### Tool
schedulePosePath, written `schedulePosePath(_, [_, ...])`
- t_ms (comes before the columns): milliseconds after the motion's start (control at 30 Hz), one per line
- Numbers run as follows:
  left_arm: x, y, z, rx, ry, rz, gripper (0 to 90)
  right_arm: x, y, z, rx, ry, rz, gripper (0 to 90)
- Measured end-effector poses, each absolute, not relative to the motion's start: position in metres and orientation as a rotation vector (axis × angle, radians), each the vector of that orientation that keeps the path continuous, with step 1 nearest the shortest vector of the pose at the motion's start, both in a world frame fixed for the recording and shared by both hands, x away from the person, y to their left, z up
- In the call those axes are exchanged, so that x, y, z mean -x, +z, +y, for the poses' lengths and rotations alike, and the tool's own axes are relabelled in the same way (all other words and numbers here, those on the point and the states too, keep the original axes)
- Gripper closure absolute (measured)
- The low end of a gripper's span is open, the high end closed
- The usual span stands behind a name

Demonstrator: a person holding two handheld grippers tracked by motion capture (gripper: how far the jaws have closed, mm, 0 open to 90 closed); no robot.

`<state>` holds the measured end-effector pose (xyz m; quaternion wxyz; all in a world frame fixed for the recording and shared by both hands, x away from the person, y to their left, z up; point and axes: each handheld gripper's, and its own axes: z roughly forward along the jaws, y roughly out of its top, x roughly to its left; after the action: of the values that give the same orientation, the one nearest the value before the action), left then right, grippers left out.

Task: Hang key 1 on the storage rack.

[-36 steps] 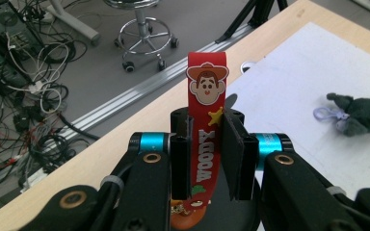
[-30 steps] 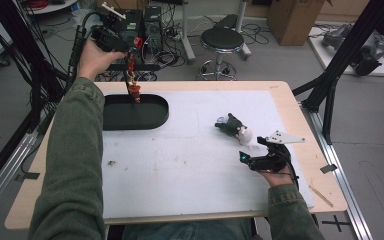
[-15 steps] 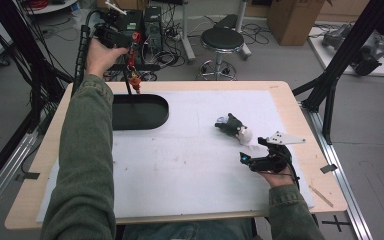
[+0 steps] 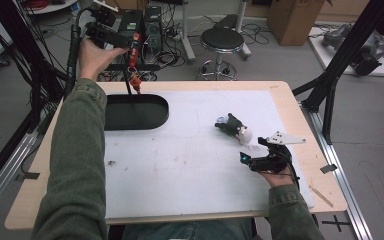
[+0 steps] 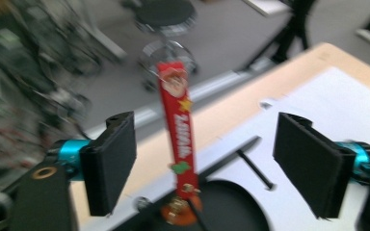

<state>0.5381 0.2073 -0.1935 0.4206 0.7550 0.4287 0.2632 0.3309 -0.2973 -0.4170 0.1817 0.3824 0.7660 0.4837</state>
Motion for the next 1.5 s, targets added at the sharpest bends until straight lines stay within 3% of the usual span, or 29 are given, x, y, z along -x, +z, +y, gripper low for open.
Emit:
schedulePosePath(100, [-0.530, -0.198, 0.205, -1.886, 0.757, 1.075, 17.0, -0.332, -0.417, -0.297, -1.074, 1.367, 2.163, 2.2])
schedulePosePath(200, [-0.524, -0.210, 0.207, -1.900, 0.677, 1.064, 15.9, -0.332, -0.417, -0.297, -1.075, 1.369, 2.162, 2.2])
schedulePosePath(367, [-0.519, -0.220, 0.207, -1.901, 0.620, 1.071, 1.6, -0.332, -0.417, -0.297, -1.073, 1.373, 2.163, 2.2])
schedulePosePath(467, [-0.513, -0.224, 0.208, -1.906, 0.555, 1.060, 1.6, -0.332, -0.417, -0.297, -1.074, 1.377, 2.163, 2.2])
schedulePosePath(800, [-0.490, -0.230, 0.205, -1.920, 0.529, 0.998, 1.7, -0.332, -0.417, -0.298, -1.076, 1.385, 2.156, 2.2])
schedulePosePath(1500, [-0.443, -0.279, 0.231, -1.897, 0.546, 1.009, 1.7, -0.332, -0.416, -0.297, -1.086, 1.375, 2.158, 2.1])
